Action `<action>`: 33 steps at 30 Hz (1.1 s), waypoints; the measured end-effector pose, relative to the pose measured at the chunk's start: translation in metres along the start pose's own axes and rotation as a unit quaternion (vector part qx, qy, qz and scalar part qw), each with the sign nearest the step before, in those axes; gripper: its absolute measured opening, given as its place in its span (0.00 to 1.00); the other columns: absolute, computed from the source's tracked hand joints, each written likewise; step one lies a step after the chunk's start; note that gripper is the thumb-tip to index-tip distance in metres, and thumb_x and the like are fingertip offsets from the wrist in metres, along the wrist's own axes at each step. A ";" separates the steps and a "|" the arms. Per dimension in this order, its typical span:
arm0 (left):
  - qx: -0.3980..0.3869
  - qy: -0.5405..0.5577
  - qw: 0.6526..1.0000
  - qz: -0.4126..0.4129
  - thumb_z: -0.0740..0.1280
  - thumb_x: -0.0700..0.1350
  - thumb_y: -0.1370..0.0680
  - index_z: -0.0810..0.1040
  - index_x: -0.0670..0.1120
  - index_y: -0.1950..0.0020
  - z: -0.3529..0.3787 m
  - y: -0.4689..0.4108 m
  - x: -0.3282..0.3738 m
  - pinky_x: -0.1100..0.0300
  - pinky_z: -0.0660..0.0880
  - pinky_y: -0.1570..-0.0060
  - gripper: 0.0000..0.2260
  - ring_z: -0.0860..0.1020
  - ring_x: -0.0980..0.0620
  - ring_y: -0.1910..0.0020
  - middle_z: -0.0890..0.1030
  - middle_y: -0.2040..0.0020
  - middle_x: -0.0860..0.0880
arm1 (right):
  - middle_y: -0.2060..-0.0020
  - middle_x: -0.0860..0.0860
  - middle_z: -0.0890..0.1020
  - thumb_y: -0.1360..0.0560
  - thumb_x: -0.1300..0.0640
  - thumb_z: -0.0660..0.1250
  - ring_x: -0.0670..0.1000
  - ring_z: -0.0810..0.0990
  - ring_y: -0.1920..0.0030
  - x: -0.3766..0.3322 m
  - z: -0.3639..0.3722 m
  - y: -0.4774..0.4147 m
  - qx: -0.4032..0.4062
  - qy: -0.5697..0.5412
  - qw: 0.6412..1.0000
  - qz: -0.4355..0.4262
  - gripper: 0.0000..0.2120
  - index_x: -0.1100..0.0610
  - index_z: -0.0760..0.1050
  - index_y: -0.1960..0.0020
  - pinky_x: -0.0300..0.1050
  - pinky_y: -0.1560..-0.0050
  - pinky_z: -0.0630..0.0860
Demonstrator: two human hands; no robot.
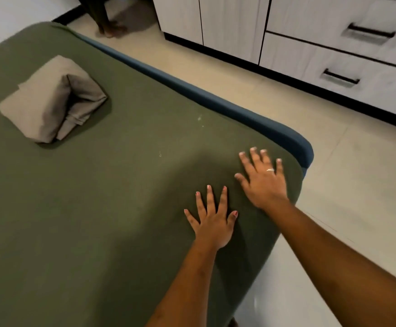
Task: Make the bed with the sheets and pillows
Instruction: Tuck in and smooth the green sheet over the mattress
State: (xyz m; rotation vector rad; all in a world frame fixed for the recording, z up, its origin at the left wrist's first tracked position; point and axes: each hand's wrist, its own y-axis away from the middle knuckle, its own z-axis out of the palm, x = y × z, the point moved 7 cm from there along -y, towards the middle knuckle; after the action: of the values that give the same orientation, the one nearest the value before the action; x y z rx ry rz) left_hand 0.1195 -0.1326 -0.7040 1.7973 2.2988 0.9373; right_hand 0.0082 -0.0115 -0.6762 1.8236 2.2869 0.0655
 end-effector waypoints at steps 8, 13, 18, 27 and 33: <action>-0.003 -0.009 1.000 -0.018 0.46 0.62 0.19 0.33 0.61 0.25 -0.018 -0.041 0.019 0.34 0.33 0.33 0.28 0.28 0.45 0.27 0.29 0.25 0.52 | 0.22 0.47 0.52 0.21 0.35 0.42 0.55 0.48 0.23 0.039 0.004 -0.029 0.016 -0.012 1.000 0.023 0.28 0.40 0.43 0.23 0.60 0.25 0.45; -0.008 0.001 0.999 -0.032 0.45 0.64 0.20 0.31 0.61 0.26 -0.025 -0.056 0.031 0.34 0.33 0.33 0.29 0.27 0.43 0.27 0.27 0.25 0.52 | 0.35 0.54 0.74 0.21 0.36 0.43 0.59 0.74 0.37 0.082 -0.005 -0.050 -0.046 -0.129 0.980 0.147 0.26 0.47 0.59 0.27 0.60 0.39 0.73; -0.011 0.019 0.998 -0.060 0.46 0.65 0.21 0.32 0.62 0.26 -0.033 -0.074 0.052 0.32 0.35 0.33 0.30 0.27 0.41 0.28 0.27 0.25 0.51 | 0.39 0.57 0.78 0.21 0.36 0.46 0.57 0.76 0.40 0.095 -0.001 -0.061 -0.109 -0.316 0.924 0.183 0.30 0.54 0.70 0.32 0.56 0.35 0.70; -0.014 0.052 0.992 -0.113 0.51 0.71 0.26 0.32 0.67 0.27 -0.049 -0.123 0.093 0.26 0.36 0.37 0.35 0.25 0.39 0.29 0.25 0.27 0.53 | 0.59 0.51 0.76 0.21 0.44 0.61 0.50 0.74 0.58 0.103 0.014 -0.079 -0.336 -0.558 0.706 0.276 0.13 0.53 0.70 0.48 0.47 0.47 0.67; -0.008 0.073 0.982 -0.173 0.55 0.73 0.29 0.33 0.69 0.28 -0.063 -0.149 0.106 0.25 0.38 0.38 0.39 0.26 0.37 0.29 0.24 0.27 0.53 | 0.47 0.59 0.80 0.20 0.54 0.61 0.57 0.77 0.48 0.114 0.031 -0.108 -0.300 -0.464 0.814 0.177 0.11 0.59 0.78 0.48 0.50 0.41 0.73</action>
State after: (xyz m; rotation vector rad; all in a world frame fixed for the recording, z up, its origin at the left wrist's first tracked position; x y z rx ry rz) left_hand -0.0667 -0.0821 -0.6956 1.2964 2.5664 1.0481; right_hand -0.1127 0.0707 -0.7401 1.4209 1.0676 -0.0393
